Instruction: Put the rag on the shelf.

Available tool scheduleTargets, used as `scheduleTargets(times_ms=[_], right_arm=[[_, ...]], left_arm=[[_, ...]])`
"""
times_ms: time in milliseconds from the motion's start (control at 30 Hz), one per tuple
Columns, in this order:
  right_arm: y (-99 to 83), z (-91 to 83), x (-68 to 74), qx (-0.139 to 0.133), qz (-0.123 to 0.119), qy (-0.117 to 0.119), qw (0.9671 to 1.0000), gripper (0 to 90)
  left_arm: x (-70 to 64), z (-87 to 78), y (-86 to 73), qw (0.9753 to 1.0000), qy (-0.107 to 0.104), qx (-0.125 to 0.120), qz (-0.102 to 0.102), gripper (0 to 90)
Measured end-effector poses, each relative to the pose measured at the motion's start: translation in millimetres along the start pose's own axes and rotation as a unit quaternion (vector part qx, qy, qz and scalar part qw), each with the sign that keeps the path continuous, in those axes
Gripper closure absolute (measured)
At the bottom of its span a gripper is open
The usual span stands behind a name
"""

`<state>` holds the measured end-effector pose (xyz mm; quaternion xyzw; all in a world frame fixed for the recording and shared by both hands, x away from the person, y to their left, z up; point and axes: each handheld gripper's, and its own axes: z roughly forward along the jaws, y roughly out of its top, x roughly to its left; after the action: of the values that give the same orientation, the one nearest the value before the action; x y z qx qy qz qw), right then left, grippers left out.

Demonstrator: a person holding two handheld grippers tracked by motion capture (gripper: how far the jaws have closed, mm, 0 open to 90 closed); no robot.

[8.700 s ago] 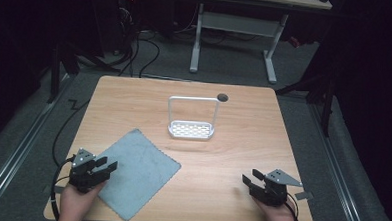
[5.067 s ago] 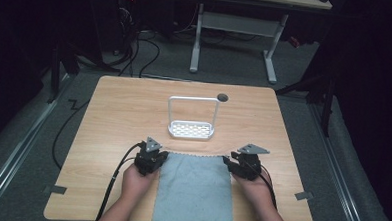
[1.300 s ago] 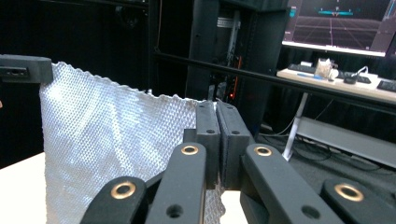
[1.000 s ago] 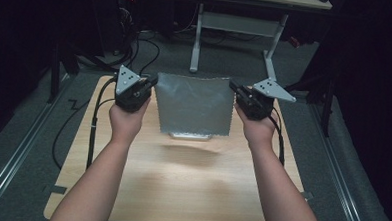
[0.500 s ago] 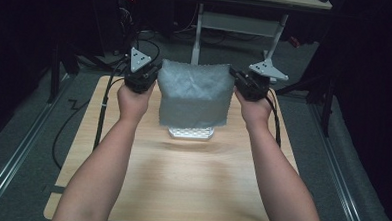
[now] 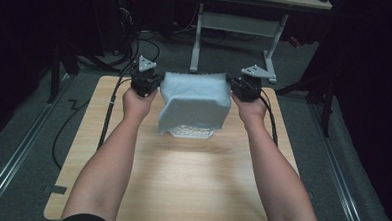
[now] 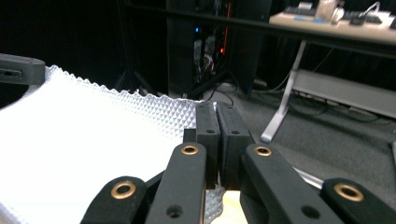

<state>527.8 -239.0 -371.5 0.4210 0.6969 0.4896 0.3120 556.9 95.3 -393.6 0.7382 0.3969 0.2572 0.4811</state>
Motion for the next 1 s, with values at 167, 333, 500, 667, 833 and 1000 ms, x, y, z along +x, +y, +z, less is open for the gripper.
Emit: scheduleTargets(times_ms=[167, 333, 500, 667, 833, 1000], right_arm=[[-20.4, 9.3, -2.5, 0.024, 0.010, 0.002, 0.9997, 89.1], [-30.6, 11.1, -2.3, 0.033, 0.016, 0.005, 0.9993, 89.1], [-49.9, 15.1, -0.3, 0.048, 0.026, 0.011, 0.9984, 89.0], [-70.6, 18.1, 1.6, 0.060, 0.038, 0.016, 0.9973, 89.0], [-82.3, 19.0, 1.7, 0.066, 0.051, 0.020, 0.9963, 88.7], [-87.5, 19.5, 2.8, 0.071, 0.056, 0.021, 0.9957, 81.5]], left_arm=[[-3.2, 9.5, -24.1, 0.9994, -0.015, 0.031, -0.003, 90.0], [-3.1, 12.6, -36.0, 0.9985, -0.033, 0.041, -0.018, 90.0], [-3.8, 15.0, -52.5, 0.9972, -0.044, 0.047, -0.038, 90.0], [-5.4, 16.0, -66.2, 0.9963, -0.049, 0.055, -0.044, 90.0], [-4.3, 15.1, -74.5, 0.9952, -0.057, 0.055, -0.057, 90.0], [-4.1, 13.1, -77.1, 0.9947, -0.057, 0.052, -0.068, 86.2]])
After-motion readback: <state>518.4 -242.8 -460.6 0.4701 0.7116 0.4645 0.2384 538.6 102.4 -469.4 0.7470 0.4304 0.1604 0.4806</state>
